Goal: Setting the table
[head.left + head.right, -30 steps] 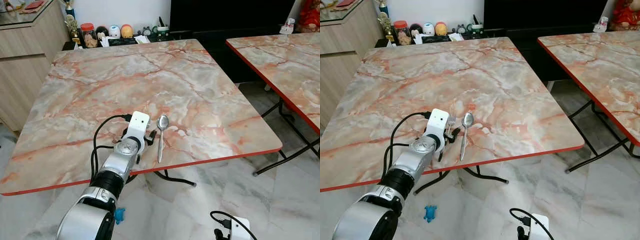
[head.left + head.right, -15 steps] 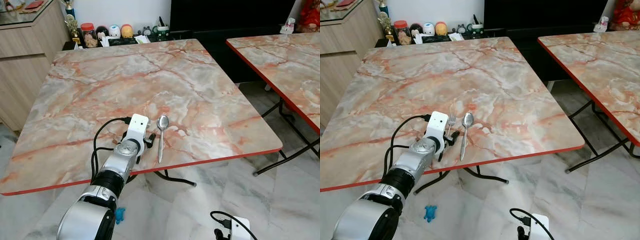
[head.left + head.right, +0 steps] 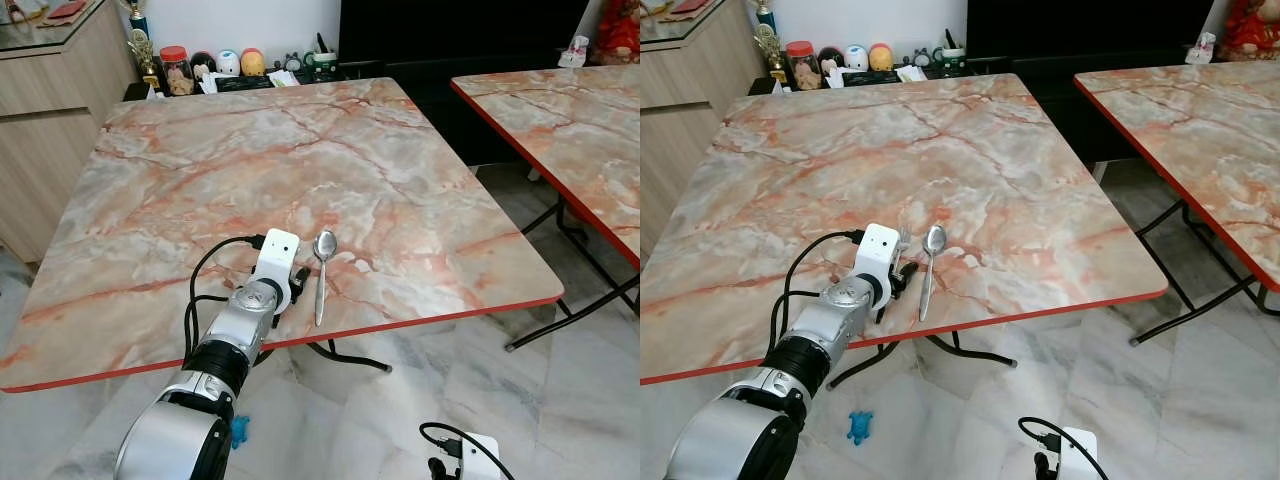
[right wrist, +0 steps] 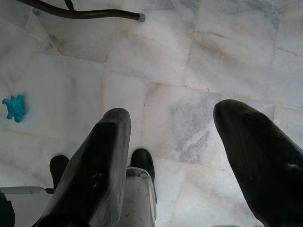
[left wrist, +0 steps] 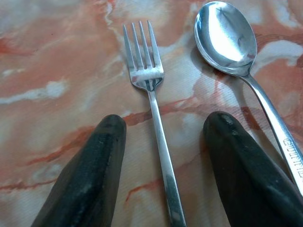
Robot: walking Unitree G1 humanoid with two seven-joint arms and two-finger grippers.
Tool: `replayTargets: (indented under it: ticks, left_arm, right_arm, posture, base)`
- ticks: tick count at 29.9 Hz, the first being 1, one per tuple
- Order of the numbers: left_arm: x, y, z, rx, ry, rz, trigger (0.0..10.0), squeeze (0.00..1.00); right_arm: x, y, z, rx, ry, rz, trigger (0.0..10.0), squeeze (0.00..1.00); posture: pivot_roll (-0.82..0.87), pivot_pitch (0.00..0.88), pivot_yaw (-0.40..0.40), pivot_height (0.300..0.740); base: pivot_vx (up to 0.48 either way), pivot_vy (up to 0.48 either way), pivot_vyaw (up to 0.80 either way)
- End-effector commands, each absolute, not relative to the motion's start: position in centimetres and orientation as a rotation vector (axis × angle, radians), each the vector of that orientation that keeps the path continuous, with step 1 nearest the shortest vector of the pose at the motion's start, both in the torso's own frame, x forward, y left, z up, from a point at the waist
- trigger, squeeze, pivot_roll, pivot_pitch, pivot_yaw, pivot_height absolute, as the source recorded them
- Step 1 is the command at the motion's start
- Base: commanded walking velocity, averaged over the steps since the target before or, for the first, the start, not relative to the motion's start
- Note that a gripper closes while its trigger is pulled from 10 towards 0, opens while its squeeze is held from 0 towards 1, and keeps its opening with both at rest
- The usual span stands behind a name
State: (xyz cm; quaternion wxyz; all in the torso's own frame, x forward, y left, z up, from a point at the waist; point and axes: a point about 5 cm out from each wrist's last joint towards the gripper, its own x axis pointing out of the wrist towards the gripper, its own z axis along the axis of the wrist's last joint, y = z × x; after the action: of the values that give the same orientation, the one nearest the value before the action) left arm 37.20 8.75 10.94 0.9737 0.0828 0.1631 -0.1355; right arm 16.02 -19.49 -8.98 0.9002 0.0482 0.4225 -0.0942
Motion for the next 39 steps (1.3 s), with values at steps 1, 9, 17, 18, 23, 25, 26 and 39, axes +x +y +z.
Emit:
replayTargets:
  ticks: [1,9,17,18,23,25,26,39]
  left_arm:
    - [37.0,8.8,10.2,0.176,0.370,-0.282,0.0,0.00]
    - [37.0,8.9,10.2,0.178,0.368,-0.280,0.0,0.00]
    - [36.9,9.5,10.0,0.179,0.366,-0.250,0.0,0.00]
    - [36.9,9.6,9.9,0.182,0.366,-0.249,0.0,0.00]
    - [36.8,9.9,9.8,0.189,0.368,-0.237,0.0,0.00]
    - [36.8,9.9,9.8,0.190,0.367,-0.233,0.0,0.00]
    - [36.8,9.9,9.8,0.190,0.366,-0.232,0.0,0.00]
    - [36.8,10.0,9.7,0.195,0.359,-0.220,0.0,0.00]
  right_arm:
    - [15.6,-19.6,-9.2,0.101,0.888,-0.201,10.0,0.00]
    - [15.5,-19.6,-9.2,0.098,0.891,-0.201,10.0,0.00]
    - [15.5,-19.6,-9.2,0.098,0.891,-0.201,10.0,0.00]
    - [15.5,-19.6,-9.2,0.097,0.891,-0.200,10.0,0.00]
    - [15.4,-19.6,-9.2,0.096,0.894,-0.197,10.0,0.00]
    - [15.4,-19.6,-9.2,0.095,0.894,-0.196,10.0,0.00]
    - [15.4,-19.6,-9.2,0.095,0.895,-0.196,10.0,0.00]
    - [15.3,-19.5,-9.3,0.095,0.897,-0.194,10.0,0.00]
  posture:
    - [0.02,0.029,-0.009,0.740]
    - [0.02,0.029,-0.009,0.740]
    - [0.01,0.022,-0.008,0.740]
    - [0.01,0.021,-0.009,0.740]
    - [0.01,0.017,-0.008,0.740]
    - [0.01,0.013,-0.008,0.740]
    - [0.01,0.013,-0.008,0.740]
    - [0.01,0.010,-0.007,0.740]
  base:
    - [0.000,0.000,0.00]
    - [0.000,0.000,0.00]
    - [0.000,0.000,0.00]
    - [0.000,0.000,0.00]
    - [0.000,0.000,0.00]
    - [0.000,0.000,0.00]
    - [0.000,0.000,0.00]
    - [0.000,0.000,0.00]
